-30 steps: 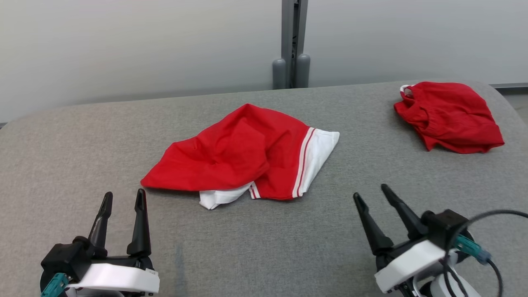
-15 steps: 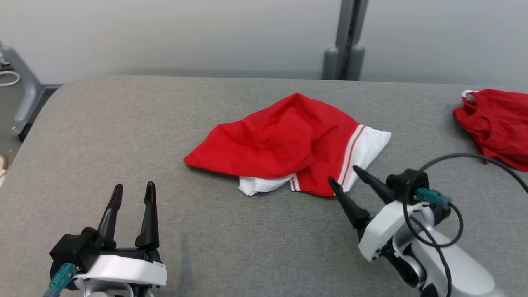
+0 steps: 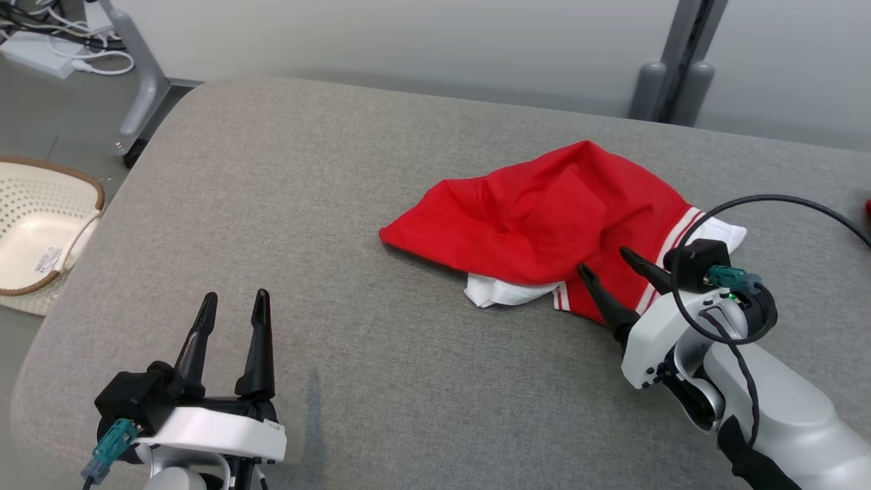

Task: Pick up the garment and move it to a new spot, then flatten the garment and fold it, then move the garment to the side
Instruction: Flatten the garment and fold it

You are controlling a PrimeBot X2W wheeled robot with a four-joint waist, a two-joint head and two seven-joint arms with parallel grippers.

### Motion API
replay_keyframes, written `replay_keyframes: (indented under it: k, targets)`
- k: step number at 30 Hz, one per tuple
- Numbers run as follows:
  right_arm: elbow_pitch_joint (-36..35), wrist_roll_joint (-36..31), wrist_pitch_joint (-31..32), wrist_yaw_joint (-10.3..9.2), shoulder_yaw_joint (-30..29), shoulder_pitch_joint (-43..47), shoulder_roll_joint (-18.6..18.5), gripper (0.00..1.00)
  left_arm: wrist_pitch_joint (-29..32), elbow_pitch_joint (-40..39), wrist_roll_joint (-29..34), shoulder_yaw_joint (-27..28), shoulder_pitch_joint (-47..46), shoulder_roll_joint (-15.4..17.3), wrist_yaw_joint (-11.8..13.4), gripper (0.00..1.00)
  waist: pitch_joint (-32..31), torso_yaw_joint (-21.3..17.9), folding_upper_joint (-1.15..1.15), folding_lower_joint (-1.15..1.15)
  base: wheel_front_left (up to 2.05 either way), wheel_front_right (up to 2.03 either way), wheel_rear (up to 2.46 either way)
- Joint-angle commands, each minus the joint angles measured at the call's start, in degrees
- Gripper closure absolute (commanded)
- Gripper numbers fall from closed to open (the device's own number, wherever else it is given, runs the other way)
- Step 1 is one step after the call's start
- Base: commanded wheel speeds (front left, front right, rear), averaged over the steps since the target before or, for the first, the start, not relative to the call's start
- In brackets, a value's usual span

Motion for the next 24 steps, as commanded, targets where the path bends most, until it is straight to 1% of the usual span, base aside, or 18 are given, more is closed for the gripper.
replay_keyframes:
  k: [1, 7, 8, 9, 10, 11, 18, 24]
  targets:
    - [0.7, 0.6, -0.5, 0.02, 0.5, -0.9, -0.3, 0.00, -0.2, 0.1, -0.2, 0.0, -0.7, 0.2, -0.1, 0.00, 0.6, 0.8, 0.00, 0.00, 0.00, 0.00, 0.00]
    - [3.1, 3.5, -2.0, 0.02, 4.4, -3.4, -0.3, 0.00, -0.2, 0.3, -0.2, -0.1, -1.2, 0.2, -0.3, 0.00, 1.1, 2.0, 0.00, 0.00, 0.00, 0.00, 0.00]
    - [3.4, 3.9, -2.2, 0.02, 4.9, -3.8, -0.4, 0.11, -0.2, 0.3, -0.3, -0.1, -1.3, 0.2, -0.3, 0.00, 1.2, 2.1, 0.00, 0.00, 0.00, 0.00, 0.00]
    - [3.8, 4.3, -2.5, 0.02, 5.6, -4.1, -0.4, 0.55, -0.2, 0.3, -0.3, -0.1, -1.3, 0.2, -0.3, 0.00, 1.2, 2.2, 0.00, 0.00, 0.00, 0.00, 0.00]
    - [4.1, 4.7, -2.8, 0.02, 6.1, -4.4, -0.4, 0.84, -0.2, 0.4, -0.3, -0.2, -1.4, 0.2, -0.3, 0.00, 1.3, 2.3, 0.00, 0.00, 0.00, 0.00, 0.00]
    - [4.4, 5.0, -2.9, 0.02, 6.6, -4.7, -0.5, 1.00, -0.2, 0.4, -0.3, -0.2, -1.5, 0.2, -0.3, 0.00, 1.3, 2.3, 0.00, 0.00, 0.00, 0.00, 0.00]
    - [4.6, 7.8, -4.3, 0.02, 9.1, -6.3, -1.0, 1.00, -0.2, 0.6, 0.0, 0.4, -0.9, 0.2, 0.0, 0.00, 0.4, 1.7, 0.00, 0.00, 0.00, 0.00, 0.00]
    - [2.1, 8.5, -4.9, 0.02, 8.6, -7.3, -4.5, 1.00, -0.2, 0.6, -0.2, 0.8, 0.4, 0.2, -0.1, 0.00, -1.7, -1.4, 0.00, 0.00, 0.00, 0.00, 0.00]
